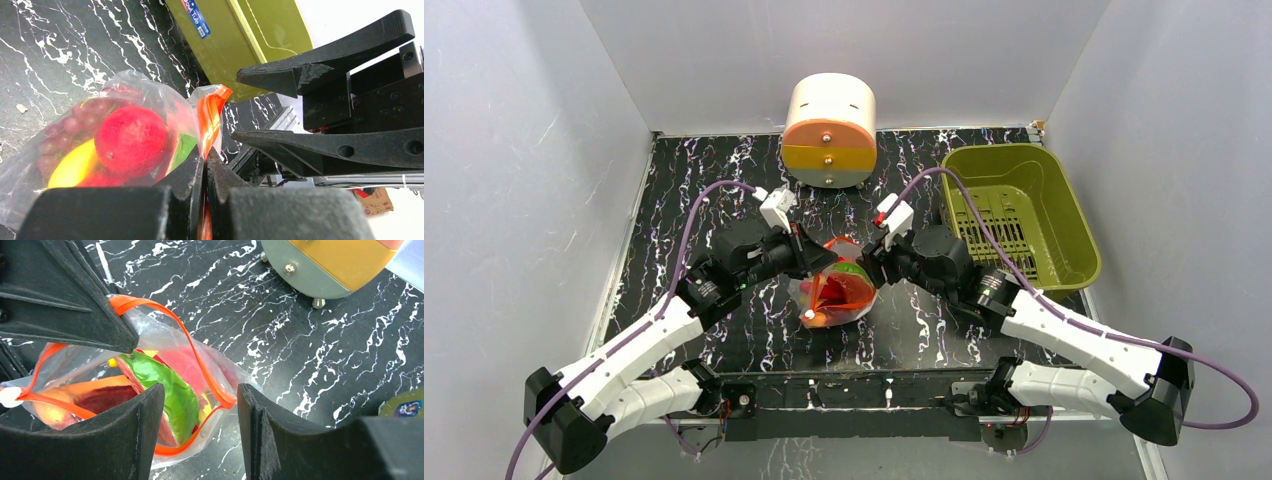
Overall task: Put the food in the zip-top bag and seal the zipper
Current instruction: Place the fake fruit in the zipper food storage bag.
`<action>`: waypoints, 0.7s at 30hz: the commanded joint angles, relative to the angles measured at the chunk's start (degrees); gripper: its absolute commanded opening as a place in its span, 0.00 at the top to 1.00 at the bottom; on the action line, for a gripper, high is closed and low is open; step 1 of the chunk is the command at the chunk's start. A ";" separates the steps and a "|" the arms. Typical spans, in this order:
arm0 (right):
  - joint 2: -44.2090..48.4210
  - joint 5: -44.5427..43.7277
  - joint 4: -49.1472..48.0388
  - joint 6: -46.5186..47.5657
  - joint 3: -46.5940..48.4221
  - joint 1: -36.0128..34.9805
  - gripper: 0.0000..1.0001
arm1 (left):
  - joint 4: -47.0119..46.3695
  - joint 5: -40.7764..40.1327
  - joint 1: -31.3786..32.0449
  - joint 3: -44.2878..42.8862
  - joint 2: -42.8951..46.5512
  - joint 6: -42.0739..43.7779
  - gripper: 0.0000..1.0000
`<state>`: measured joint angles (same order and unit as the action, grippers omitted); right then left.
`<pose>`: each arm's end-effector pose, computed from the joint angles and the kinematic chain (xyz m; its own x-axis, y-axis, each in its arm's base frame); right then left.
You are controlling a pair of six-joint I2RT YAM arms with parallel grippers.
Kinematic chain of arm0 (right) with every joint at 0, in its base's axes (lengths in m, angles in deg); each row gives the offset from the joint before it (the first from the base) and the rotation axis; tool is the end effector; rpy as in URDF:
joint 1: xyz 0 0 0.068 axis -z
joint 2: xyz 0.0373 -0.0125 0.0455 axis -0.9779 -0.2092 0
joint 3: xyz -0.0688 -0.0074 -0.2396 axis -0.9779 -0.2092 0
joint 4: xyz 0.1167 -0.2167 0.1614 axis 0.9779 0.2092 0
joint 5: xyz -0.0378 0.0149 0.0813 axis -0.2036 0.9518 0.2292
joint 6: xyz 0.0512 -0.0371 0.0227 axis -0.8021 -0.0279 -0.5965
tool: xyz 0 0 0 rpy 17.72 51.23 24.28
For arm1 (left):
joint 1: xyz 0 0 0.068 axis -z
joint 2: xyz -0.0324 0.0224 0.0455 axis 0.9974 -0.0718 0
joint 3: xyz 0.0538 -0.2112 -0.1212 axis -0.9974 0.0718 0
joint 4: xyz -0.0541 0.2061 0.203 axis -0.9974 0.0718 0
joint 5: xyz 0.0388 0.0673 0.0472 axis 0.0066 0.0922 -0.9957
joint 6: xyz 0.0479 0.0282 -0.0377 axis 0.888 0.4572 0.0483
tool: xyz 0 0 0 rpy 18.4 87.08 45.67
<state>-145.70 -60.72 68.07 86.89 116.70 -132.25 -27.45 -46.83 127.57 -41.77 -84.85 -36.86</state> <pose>0.1785 0.2349 0.2980 -0.2058 -0.2791 -0.9380 -0.7215 0.6908 -0.0473 0.2101 -0.2018 0.2965 -0.6211 -0.2978 -0.7249 0.5219 0.5328 -0.6661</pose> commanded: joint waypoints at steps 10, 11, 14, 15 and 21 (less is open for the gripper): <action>-1.99 -9.88 -7.11 -2.41 -3.17 0.18 0.56 | -6.15 3.98 -0.32 -1.58 0.24 1.45 1.00; -2.29 -10.20 -6.41 -2.73 -2.72 0.18 0.70 | -6.39 4.13 -0.34 -1.34 0.40 1.69 1.00; -2.07 -12.74 -4.39 -4.97 -1.43 0.43 1.00 | -5.80 3.83 -0.30 -1.18 0.96 1.80 1.00; -1.45 -13.17 -4.05 -5.87 -1.07 0.62 1.00 | -5.32 4.24 -0.30 -1.51 1.17 2.30 0.96; 0.91 -13.42 -0.55 -12.87 1.18 2.04 1.00 | 7.05 4.52 -0.30 -7.00 3.72 19.71 0.66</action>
<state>-146.99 -71.14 66.99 79.79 113.44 -131.11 -26.64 -43.24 127.57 -43.38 -84.76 -30.22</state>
